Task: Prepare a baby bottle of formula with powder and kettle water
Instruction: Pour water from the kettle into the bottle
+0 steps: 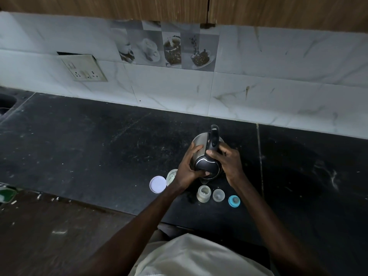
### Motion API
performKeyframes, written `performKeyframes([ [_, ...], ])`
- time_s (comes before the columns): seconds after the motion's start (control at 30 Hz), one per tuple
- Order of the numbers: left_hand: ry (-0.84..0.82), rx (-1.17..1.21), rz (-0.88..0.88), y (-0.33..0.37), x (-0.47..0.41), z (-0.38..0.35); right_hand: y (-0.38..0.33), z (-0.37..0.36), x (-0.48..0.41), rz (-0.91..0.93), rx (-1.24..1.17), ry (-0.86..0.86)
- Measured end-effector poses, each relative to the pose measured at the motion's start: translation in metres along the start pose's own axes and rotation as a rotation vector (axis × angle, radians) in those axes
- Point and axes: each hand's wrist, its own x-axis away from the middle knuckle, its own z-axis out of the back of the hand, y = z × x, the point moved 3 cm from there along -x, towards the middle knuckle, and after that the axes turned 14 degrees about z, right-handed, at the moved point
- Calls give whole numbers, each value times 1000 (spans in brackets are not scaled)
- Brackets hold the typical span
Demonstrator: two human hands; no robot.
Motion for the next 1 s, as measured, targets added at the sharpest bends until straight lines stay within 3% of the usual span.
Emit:
performKeyframes([
  [0.4,45,-84,-56,-4,4,0,-12,-2,4,115,58,-65],
  [1.0,13,-79,-41,-14,9,-5,-17,2,17,110,41,-72],
])
